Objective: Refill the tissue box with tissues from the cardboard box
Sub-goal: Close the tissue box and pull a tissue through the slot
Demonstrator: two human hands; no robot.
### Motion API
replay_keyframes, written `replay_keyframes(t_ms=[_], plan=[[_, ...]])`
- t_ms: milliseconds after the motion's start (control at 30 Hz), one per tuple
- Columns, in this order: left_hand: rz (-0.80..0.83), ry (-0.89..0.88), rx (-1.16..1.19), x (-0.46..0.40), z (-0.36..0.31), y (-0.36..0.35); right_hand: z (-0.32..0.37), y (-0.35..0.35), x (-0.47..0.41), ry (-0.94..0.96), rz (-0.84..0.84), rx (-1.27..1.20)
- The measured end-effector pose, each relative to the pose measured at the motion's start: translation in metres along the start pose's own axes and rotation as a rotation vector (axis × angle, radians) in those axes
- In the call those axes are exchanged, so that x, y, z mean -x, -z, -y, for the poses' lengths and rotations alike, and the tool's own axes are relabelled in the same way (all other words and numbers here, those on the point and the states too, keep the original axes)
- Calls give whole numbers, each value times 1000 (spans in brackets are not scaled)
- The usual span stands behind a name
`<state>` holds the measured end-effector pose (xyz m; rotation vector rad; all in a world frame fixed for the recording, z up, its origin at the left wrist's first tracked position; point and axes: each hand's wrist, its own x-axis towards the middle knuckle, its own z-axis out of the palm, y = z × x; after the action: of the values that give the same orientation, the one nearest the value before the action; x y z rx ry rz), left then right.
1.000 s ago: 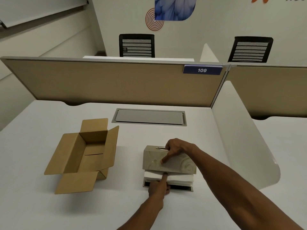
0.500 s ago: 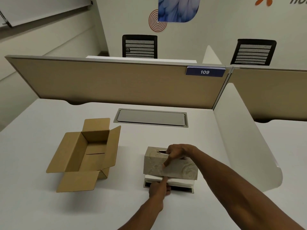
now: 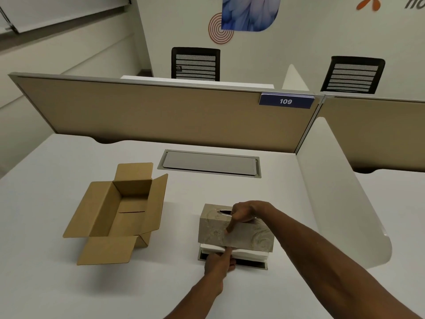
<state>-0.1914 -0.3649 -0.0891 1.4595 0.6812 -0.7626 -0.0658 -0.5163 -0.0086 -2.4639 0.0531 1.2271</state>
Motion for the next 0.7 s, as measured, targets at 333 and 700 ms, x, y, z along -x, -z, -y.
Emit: replay_keyframes(t_ms=[333,700], plan=[[-37,-70,57,1,5,35,-3,-7,-2,25,-38,35],[16,-54,189,-1,4,42,-2,-19,1,45,-98,65]])
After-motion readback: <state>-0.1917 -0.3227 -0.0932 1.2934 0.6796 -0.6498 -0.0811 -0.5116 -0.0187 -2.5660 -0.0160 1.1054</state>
